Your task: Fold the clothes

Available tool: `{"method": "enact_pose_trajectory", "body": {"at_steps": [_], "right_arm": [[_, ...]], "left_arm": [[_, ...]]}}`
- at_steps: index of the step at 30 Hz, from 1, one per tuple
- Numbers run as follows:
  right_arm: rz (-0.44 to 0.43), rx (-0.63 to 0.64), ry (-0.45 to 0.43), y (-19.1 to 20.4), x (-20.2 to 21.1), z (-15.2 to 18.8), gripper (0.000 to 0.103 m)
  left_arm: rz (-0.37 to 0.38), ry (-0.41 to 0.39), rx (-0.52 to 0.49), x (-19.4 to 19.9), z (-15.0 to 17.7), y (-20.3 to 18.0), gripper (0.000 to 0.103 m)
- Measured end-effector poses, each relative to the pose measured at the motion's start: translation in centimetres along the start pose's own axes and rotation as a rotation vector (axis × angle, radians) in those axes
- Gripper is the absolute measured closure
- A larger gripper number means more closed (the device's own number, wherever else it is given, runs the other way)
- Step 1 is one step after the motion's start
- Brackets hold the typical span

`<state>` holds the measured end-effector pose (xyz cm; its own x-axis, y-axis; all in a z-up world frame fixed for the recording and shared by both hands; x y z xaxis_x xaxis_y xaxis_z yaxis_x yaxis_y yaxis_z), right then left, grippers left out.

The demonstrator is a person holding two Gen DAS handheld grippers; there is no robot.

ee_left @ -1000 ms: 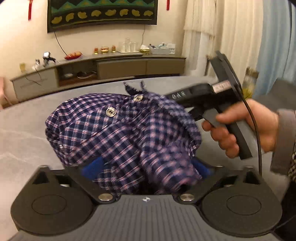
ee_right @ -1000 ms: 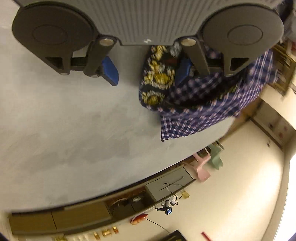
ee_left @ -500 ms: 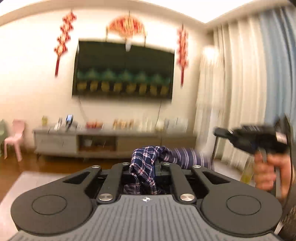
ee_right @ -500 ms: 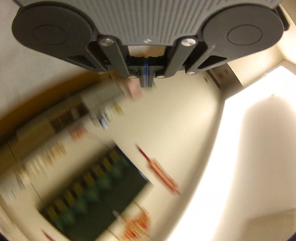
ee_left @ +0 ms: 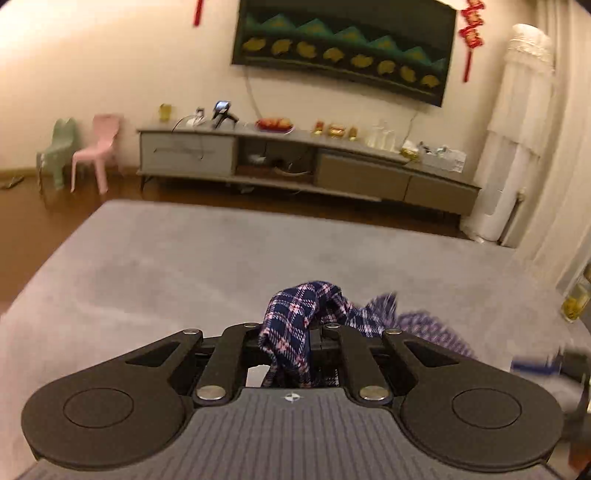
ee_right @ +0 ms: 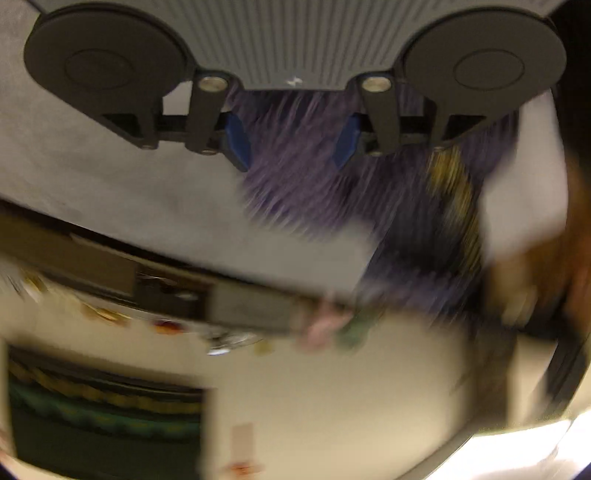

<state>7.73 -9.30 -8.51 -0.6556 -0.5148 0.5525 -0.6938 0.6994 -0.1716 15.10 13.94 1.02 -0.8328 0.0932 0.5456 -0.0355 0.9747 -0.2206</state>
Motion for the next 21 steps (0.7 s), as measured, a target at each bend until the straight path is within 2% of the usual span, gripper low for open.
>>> {"method": "enact_pose_trajectory", "body": {"at_steps": [1,2,3,5,7,8,9,10,11,13,16,21], "right_arm": [[-0.004,0.083,0.005,1.3,-0.2,-0.1,0.036],[-0.003,0.166,0.005,2.5,-0.4,-0.4,0.023],[0.024,0.219,0.012,2.8,-0.6,-1.1,0.015],[0.089,0.312,0.030,3.0,-1.0,-2.6,0.014],[0.084,0.351,0.078,3.4,-1.4,-1.6,0.017],[0.082,0.340,0.095,3.2,-1.2,-1.4,0.031],[0.082,0.323,0.110,2.9,-1.1,-1.2,0.066],[0.081,0.306,0.125,2.7,-0.9,-1.1,0.083],[0.095,0.293,0.100,2.1,0.1,-1.7,0.091],[0.131,0.267,0.031,0.8,2.3,-3.3,0.093],[0.179,0.218,-0.088,-1.4,6.3,-6.3,0.095],[0.115,-0.004,-0.371,-8.1,17.4,-14.0,0.095]], "left_arm": [[0.008,-0.003,0.011,0.0,-0.1,0.7,0.092],[0.016,-0.006,0.023,-0.1,-0.2,1.3,0.092],[0.024,-0.009,0.031,-0.1,-0.6,1.8,0.092],[0.035,-0.014,0.043,-0.2,-1.1,2.4,0.092],[0.038,-0.019,0.052,-0.2,-0.6,2.9,0.092],[0.043,-0.022,0.054,-0.1,-0.5,3.1,0.092],[0.048,-0.025,0.047,0.1,-0.1,3.2,0.092],[0.054,-0.028,0.039,0.3,0.3,3.3,0.092],[0.063,-0.039,0.031,0.5,0.3,3.1,0.092],[0.089,-0.083,0.015,1.6,-0.1,2.6,0.092],[0.140,-0.203,0.001,5.4,-2.2,2.0,0.092],[0.247,-0.425,0.003,13.1,-9.8,0.3,0.092]]}}
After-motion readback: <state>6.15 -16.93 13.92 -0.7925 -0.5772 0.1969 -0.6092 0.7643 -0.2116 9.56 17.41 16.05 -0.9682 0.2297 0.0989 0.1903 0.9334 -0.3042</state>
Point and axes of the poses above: each gripper's, at about its wrist camera, not at the fingertips, and x roughly against the way its jaws point, y to its left, z to its underside, the point moved 3 cm from there along -x, roughly the way its jaws point, and after that the axes turned 6 degrees about x, right-handed, at the moved point
